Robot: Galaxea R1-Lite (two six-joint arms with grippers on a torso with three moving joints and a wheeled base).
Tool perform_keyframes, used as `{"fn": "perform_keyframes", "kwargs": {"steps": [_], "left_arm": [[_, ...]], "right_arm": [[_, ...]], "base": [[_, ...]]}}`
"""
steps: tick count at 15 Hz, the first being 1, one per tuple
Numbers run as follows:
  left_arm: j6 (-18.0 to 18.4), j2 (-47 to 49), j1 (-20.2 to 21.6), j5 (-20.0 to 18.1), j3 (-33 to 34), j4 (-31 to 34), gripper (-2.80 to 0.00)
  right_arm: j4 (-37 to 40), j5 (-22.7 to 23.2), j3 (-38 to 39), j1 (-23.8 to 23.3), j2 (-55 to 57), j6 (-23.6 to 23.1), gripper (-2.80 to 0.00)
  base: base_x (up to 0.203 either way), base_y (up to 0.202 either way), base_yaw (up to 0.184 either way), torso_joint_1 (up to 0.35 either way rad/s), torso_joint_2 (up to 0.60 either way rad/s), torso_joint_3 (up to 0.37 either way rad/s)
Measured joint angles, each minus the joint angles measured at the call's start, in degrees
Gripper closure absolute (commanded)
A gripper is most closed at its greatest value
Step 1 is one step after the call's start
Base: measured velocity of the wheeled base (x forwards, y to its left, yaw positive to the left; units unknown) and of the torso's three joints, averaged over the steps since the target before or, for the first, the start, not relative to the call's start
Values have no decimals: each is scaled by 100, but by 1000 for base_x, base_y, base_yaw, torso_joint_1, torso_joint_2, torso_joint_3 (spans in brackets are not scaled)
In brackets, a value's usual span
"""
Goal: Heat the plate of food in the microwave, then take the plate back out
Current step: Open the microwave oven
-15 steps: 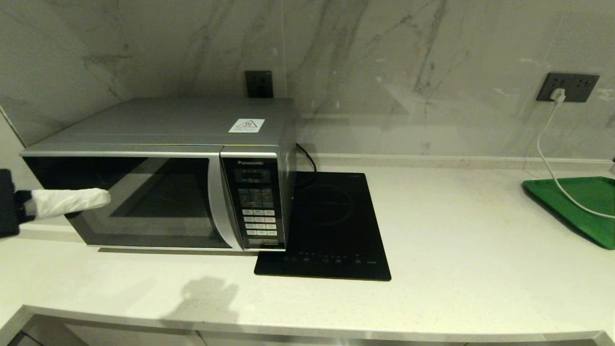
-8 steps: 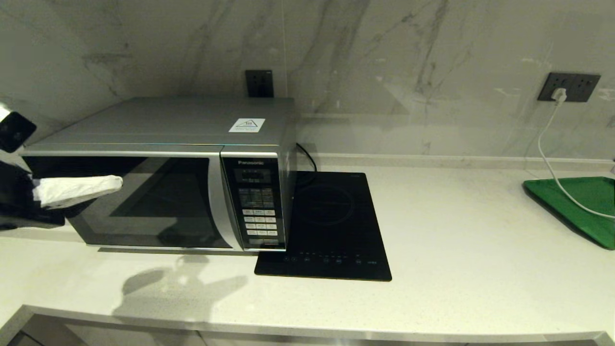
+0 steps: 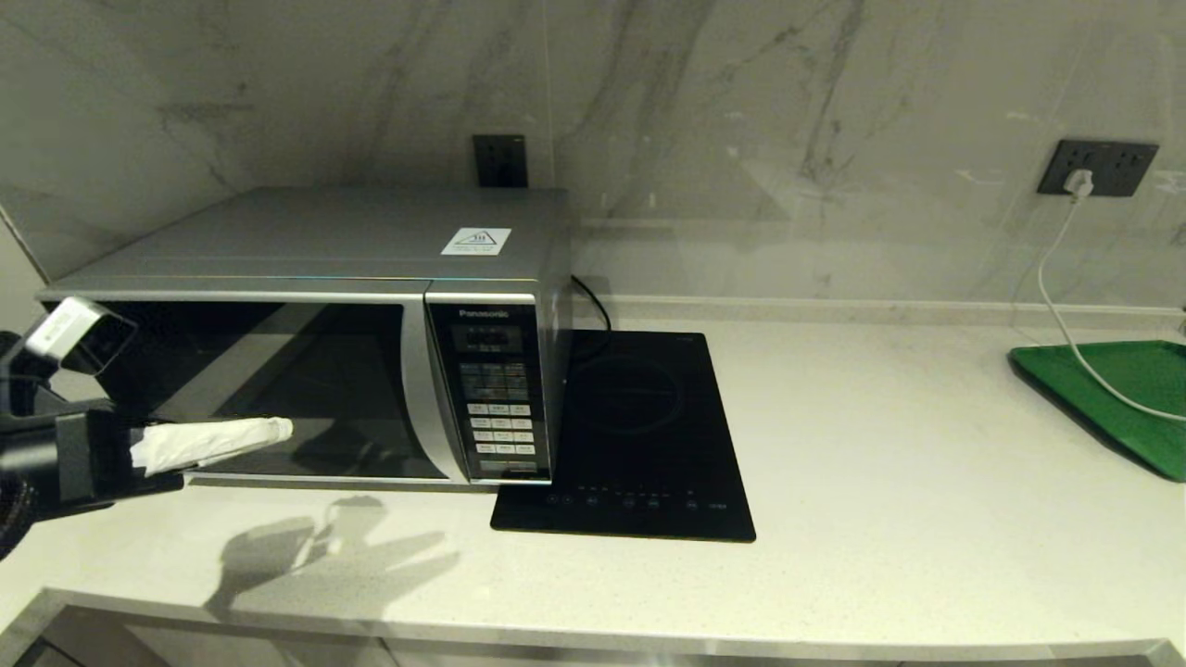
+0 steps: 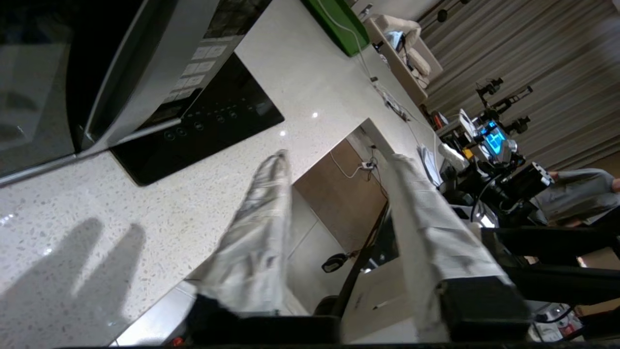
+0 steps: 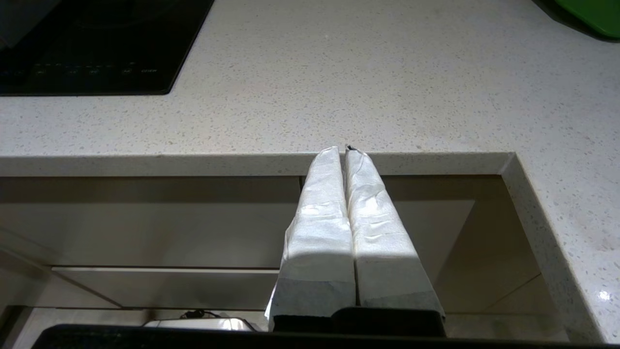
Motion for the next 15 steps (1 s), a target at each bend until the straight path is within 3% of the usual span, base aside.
{"fn": "perform_keyframes", "kwargs": {"steps": [4, 10, 15], "left_arm": [[55, 375, -123, -4, 74, -280, -280], [56, 1227, -563, 33, -66, -1624, -280], [61, 1612, -1084, 643, -475, -1864, -280]], "right_arm": [[0, 1, 0, 0, 0, 0, 0], [0, -4, 0, 2, 0, 0, 0], [0, -4, 0, 0, 0, 0, 0]], "base": [[0, 0, 0, 0, 0, 0], [0, 0, 0, 0, 0, 0], [0, 0, 0, 0, 0, 0]]}}
